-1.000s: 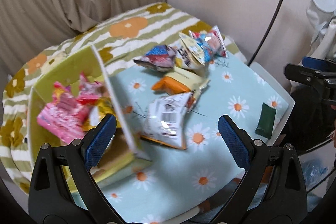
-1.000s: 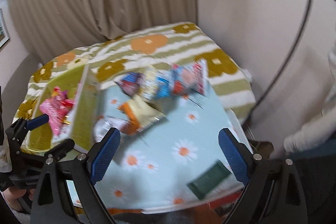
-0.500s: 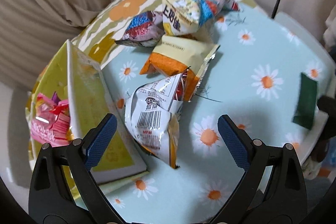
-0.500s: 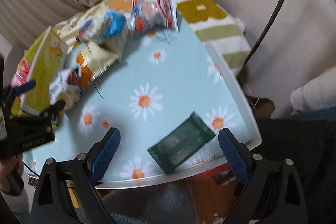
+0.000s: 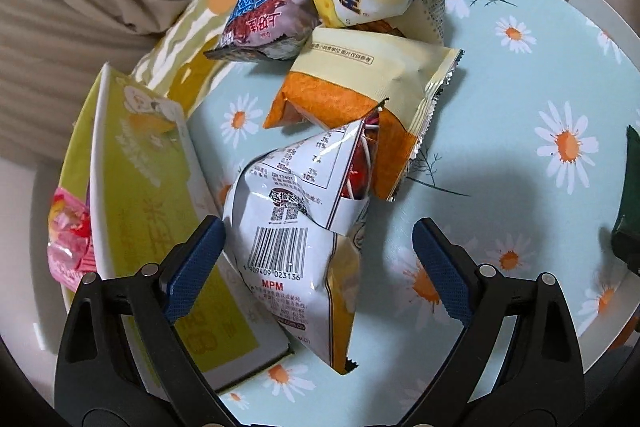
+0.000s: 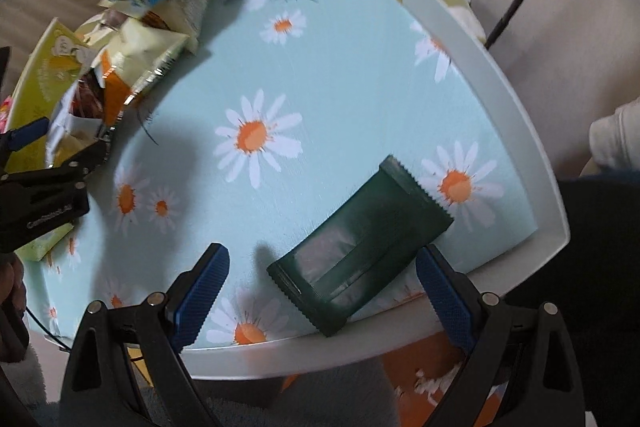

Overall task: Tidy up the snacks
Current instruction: 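Grasp the white chip bag with the left tool while the right tool grasps the dark green bar, then carry the white bag with the left tool while the right tool carries the green bar to the box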

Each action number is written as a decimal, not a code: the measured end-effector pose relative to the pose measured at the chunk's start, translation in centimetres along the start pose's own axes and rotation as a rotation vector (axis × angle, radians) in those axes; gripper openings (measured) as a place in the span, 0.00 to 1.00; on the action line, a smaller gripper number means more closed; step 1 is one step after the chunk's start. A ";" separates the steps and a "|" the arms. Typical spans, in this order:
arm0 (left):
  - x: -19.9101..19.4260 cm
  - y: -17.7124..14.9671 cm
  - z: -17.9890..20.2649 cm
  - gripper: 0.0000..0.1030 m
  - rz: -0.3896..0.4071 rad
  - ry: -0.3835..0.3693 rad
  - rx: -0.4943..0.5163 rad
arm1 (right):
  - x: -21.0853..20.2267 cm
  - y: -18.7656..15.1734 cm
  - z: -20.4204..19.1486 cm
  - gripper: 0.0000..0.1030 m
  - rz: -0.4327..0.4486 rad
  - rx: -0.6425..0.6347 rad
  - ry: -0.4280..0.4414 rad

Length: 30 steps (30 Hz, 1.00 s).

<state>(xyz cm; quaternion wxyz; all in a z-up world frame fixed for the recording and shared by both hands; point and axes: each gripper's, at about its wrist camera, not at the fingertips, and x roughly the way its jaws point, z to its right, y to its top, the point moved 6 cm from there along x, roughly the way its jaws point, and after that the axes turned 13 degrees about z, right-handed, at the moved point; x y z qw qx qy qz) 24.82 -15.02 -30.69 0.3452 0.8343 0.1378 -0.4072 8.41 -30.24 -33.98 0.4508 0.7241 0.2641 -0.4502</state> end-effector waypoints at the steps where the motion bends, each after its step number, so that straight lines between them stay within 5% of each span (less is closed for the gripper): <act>1: -0.1 0.1 0.1 0.91 0.004 -0.001 0.005 | 0.3 -0.1 0.1 0.91 -0.011 0.012 0.003; 8: 0.3 0.1 -0.2 0.89 -0.013 0.017 0.024 | 1.3 0.2 -0.7 0.90 -0.023 0.008 0.026; 15: 2.6 -0.4 -1.7 0.70 -0.068 -0.011 -0.013 | 1.3 0.8 -2.2 0.69 0.014 -0.080 0.024; 24: 2.3 -0.2 -2.9 0.52 -0.038 -0.082 -0.084 | 1.3 0.6 -3.5 0.43 0.057 -0.176 -0.026; 30: 1.7 -0.2 -3.3 0.50 -0.025 -0.093 -0.118 | 1.0 0.9 -3.1 0.39 0.068 -0.160 -0.007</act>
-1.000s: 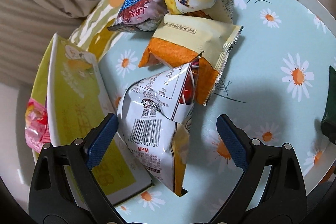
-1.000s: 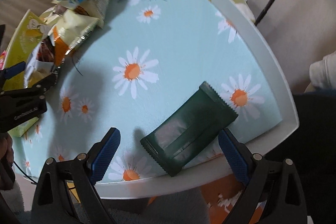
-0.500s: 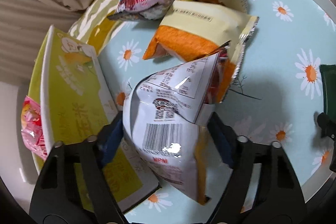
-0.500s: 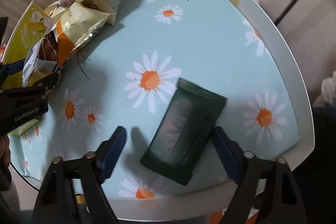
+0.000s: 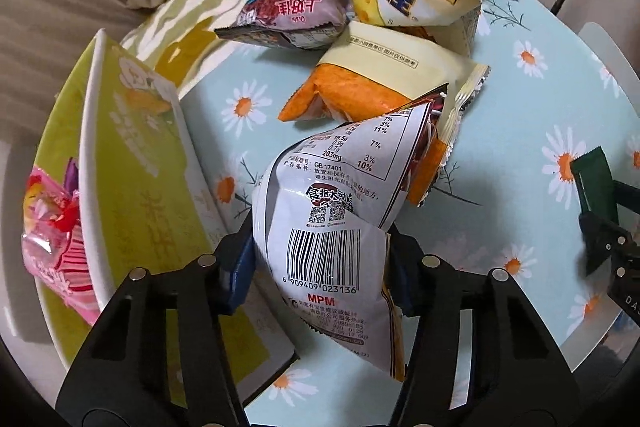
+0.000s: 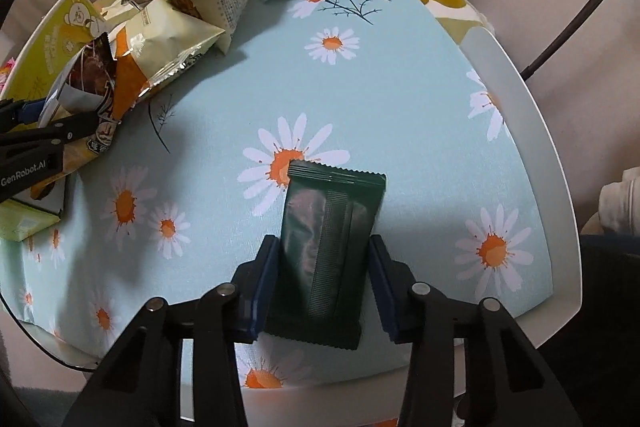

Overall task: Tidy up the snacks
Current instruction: 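Carry the white bag with the left tool while the right tool carries the green bar to the box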

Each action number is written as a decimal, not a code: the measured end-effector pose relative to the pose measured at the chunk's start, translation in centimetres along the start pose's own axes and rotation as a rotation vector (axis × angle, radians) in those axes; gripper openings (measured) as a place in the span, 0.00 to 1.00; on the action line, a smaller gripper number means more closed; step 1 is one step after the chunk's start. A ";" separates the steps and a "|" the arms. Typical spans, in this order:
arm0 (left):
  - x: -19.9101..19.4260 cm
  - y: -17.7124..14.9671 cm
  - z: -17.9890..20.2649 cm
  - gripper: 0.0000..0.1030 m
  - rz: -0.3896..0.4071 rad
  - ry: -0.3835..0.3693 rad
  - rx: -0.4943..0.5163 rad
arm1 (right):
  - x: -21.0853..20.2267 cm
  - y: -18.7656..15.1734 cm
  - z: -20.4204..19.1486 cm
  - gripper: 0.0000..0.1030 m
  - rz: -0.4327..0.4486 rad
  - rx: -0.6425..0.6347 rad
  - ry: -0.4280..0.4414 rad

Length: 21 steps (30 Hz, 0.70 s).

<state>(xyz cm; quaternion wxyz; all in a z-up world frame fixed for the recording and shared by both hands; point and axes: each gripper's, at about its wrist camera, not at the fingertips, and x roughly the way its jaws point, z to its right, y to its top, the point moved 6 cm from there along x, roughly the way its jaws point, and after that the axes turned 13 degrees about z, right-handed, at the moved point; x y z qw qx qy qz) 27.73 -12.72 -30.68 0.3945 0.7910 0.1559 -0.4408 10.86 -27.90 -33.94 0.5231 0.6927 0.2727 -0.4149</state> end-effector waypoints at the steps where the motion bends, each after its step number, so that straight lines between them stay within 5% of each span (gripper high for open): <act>1: -0.3 0.1 0.0 0.50 0.008 0.000 -0.004 | -0.1 0.0 0.0 0.39 0.002 0.004 0.006; 13: -6.6 1.4 0.8 0.50 0.118 -0.004 -0.083 | -2.4 2.9 -0.5 0.39 0.099 -0.020 0.076; 21: -13.6 0.8 -0.4 0.50 0.215 0.011 -0.230 | -6.0 5.7 -2.2 0.39 0.208 -0.121 0.151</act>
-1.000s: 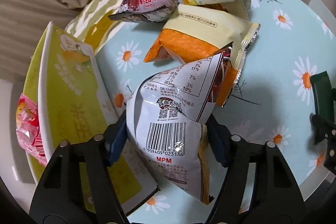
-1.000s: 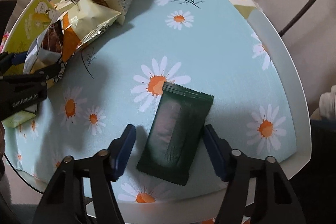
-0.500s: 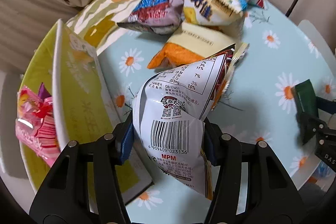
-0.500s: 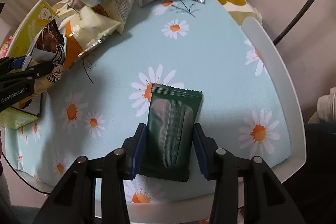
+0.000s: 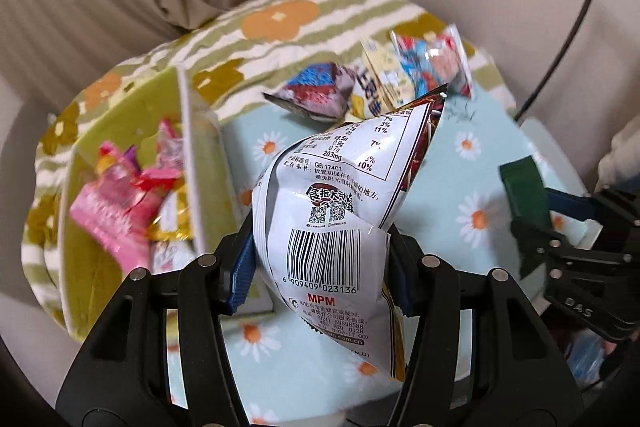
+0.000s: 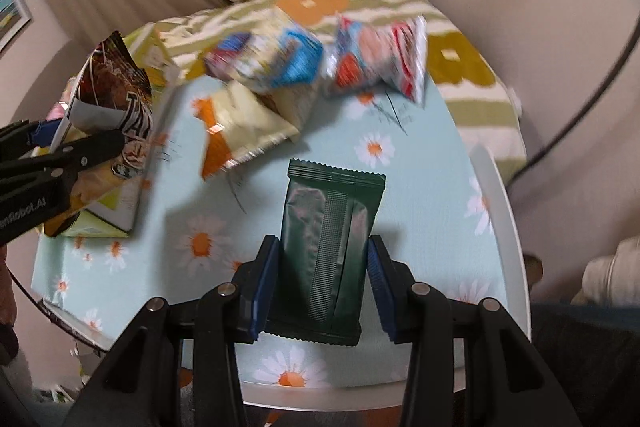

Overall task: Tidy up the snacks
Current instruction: 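Carry the white bag with the left tool while the right tool carries the green bar to the box, then open the left tool over the box while the right tool releases the green bar inside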

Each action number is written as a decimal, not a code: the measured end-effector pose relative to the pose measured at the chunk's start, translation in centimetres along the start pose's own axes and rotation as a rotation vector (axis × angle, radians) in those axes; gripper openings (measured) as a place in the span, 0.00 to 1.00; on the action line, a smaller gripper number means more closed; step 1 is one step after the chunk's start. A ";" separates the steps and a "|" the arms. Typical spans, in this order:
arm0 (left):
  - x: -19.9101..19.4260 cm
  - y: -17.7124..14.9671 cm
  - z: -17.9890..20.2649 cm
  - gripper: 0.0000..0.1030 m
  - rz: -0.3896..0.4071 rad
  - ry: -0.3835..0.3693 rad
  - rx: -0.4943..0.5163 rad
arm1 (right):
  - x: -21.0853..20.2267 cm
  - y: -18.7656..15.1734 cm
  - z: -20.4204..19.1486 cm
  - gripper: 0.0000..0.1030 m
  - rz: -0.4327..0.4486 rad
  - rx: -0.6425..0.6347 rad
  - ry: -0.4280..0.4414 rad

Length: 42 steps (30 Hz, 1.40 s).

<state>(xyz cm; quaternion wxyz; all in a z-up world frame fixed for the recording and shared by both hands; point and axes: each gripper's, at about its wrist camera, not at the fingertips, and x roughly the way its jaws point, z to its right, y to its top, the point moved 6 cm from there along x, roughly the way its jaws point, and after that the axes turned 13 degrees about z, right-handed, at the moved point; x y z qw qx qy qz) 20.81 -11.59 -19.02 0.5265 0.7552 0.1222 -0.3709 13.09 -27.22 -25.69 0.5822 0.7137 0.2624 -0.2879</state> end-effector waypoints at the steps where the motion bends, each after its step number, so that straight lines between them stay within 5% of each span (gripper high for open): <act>1: -0.8 0.0 -0.3 0.50 0.009 0.004 -0.023 | -0.4 0.4 -0.4 0.39 0.009 -0.011 0.010; 11: -9.2 -1.0 -5.5 0.50 0.115 0.096 -0.253 | -4.3 5.0 -7.0 0.39 0.128 -0.167 0.186; 21: -12.6 -1.8 -13.5 0.50 0.181 0.186 -0.389 | -5.8 10.3 -16.0 0.39 0.210 -0.253 0.355; 28: -10.8 -2.6 -21.5 0.50 0.173 0.237 -0.478 | -4.2 13.1 -21.9 0.39 0.204 -0.292 0.400; 35: -5.1 -5.0 -28.3 0.50 0.084 0.224 -0.571 | -0.4 14.1 -27.1 0.39 0.152 -0.306 0.413; 38: -2.8 -5.9 -29.8 0.62 0.045 0.201 -0.592 | 1.2 14.2 -28.6 0.39 0.130 -0.308 0.407; 40: -2.0 -6.3 -30.2 0.97 0.033 0.181 -0.597 | 2.2 14.1 -29.3 0.39 0.114 -0.305 0.403; 42: -1.8 -6.6 -30.5 1.00 0.034 0.181 -0.597 | 2.9 13.9 -29.6 0.39 0.100 -0.302 0.398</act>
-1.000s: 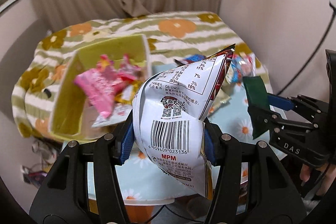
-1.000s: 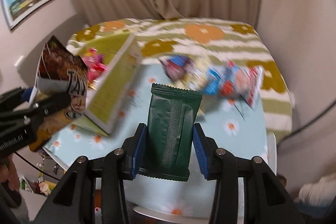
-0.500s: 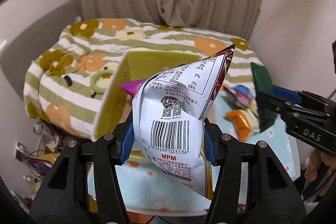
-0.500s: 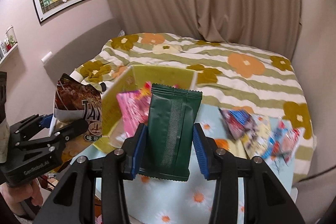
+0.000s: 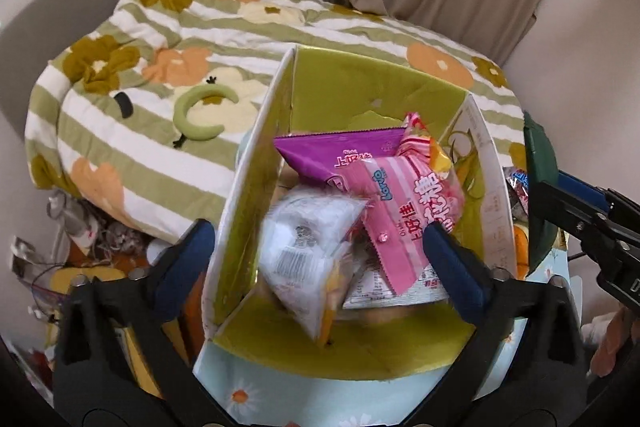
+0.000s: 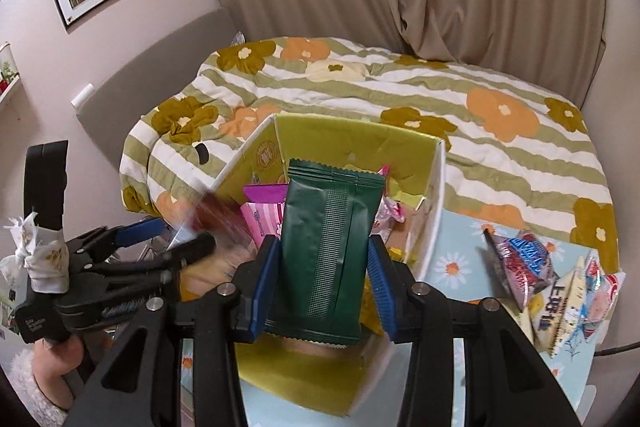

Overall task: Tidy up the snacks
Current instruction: 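Open the left tool over the box while the right tool releases the green bar inside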

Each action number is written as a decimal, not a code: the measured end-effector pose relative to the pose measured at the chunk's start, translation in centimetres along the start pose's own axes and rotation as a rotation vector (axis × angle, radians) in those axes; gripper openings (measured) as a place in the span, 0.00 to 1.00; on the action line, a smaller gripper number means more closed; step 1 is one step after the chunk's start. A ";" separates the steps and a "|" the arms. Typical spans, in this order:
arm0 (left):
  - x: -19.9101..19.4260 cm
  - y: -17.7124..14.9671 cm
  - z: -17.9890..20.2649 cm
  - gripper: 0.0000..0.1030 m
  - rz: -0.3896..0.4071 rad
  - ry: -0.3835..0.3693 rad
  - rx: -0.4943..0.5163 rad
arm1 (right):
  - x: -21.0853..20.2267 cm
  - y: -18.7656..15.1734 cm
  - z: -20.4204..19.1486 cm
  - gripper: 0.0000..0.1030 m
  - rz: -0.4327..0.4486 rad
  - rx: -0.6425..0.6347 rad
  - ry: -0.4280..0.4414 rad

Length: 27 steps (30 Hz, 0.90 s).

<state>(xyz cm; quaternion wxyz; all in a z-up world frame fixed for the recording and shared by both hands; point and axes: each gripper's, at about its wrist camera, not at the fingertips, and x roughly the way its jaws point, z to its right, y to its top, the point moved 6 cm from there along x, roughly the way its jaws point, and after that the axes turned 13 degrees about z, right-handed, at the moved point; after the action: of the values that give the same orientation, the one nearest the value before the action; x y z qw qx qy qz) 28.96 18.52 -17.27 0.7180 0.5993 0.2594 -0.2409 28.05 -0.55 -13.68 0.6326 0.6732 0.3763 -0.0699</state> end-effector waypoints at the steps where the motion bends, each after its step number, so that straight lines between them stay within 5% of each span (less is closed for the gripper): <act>1: 0.1 -0.1 -0.1 1.00 -0.005 0.002 0.001 | 0.4 -0.1 0.1 0.39 -0.006 0.003 -0.002; 24: -3.9 -2.3 -1.0 1.00 0.075 -0.007 0.036 | 2.1 -3.3 -1.0 0.40 -0.016 0.063 -0.010; 26: -3.7 -2.5 -1.5 1.00 0.071 0.010 0.042 | 2.2 -3.7 -1.1 0.49 -0.010 0.065 -0.024; 27: -3.6 -2.6 -1.7 1.00 0.067 0.013 0.046 | 2.1 -3.9 -1.1 0.67 -0.001 0.068 -0.031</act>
<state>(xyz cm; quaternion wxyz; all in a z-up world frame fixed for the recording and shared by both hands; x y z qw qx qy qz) 24.44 19.86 -17.05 0.7100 0.6256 0.2382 -0.2186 26.79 1.04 -17.81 0.6152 0.6930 0.3640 -0.0933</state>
